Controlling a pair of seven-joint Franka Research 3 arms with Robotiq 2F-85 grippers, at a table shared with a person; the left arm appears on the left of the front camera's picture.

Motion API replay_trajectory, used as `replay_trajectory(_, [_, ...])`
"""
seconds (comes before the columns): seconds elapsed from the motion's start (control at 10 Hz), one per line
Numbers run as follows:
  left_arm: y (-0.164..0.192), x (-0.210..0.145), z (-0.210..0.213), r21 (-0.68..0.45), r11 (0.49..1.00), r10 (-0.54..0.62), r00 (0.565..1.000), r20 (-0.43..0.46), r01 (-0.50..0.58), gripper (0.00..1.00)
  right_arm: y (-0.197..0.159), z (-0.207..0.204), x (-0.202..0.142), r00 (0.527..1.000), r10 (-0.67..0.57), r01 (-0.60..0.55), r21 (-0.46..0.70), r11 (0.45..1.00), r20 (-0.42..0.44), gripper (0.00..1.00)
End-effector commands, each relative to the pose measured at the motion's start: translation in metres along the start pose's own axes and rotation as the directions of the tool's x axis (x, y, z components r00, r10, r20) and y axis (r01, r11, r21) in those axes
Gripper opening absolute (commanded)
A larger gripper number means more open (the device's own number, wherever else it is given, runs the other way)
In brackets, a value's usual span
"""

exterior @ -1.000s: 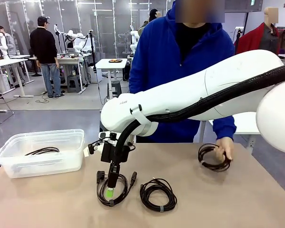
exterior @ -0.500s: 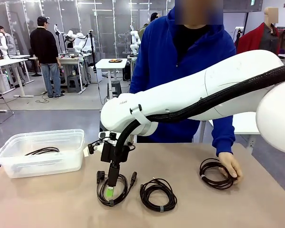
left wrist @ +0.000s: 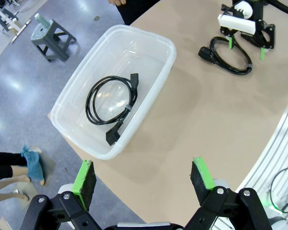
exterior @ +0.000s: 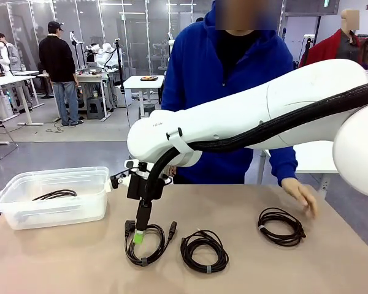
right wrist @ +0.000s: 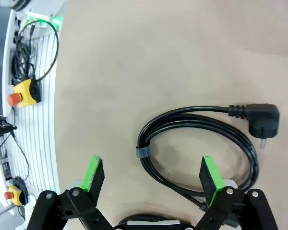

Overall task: Organize and store the cables.
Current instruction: Place the Power Cable into the Organizing box.

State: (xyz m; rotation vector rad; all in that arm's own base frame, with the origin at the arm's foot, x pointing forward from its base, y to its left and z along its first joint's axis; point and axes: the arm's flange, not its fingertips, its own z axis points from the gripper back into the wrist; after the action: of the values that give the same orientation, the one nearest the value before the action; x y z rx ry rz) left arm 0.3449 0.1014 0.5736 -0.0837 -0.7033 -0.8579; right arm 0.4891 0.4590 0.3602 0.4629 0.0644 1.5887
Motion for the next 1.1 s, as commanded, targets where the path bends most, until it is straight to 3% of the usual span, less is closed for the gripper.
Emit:
replay_trajectory(0.0, [-0.002, 0.001, 0.001, 0.015, 1.0, 0.01, 1.0, -0.012, -0.01, 1.0, 0.017, 0.021, 0.006, 0.995, 0.011, -0.019, -0.093, 0.996, -0.095, 1.0])
replay_trajectory(0.2, [-0.002, 0.001, 0.001, 0.015, 1.0, 0.01, 1.0, -0.012, -0.01, 1.0, 0.04, 0.054, -0.001, 0.976, 0.029, -0.067, -0.171, 0.983, -0.217, 1.0])
replay_trajectory(0.3, [-0.002, 0.001, 0.001, 0.015, 1.0, 0.01, 1.0, -0.012, -0.01, 1.0, 0.051, 0.073, -0.009, 0.976, 0.004, -0.055, -0.23, 0.972, -0.217, 1.0])
replay_trajectory(0.6, [-0.002, 0.001, 0.001, 0.015, 1.0, 0.01, 1.0, -0.012, -0.01, 1.0, 0.081, 0.114, -0.036, 0.985, -0.052, -0.006, -0.331, 0.944, -0.164, 1.0])
replay_trajectory(0.8, [-0.002, 0.001, 0.001, 0.015, 1.0, 0.01, 1.0, -0.012, -0.01, 1.0, 0.09, 0.117, -0.059, 0.988, -0.095, 0.043, -0.363, 0.931, -0.125, 1.0])
replay_trajectory(1.0, [-0.002, 0.001, 0.001, 0.015, 1.0, 0.01, 1.0, -0.012, -0.01, 1.0, 0.108, 0.124, -0.096, 0.983, -0.181, 0.155, -0.42, 0.894, -0.022, 1.0])
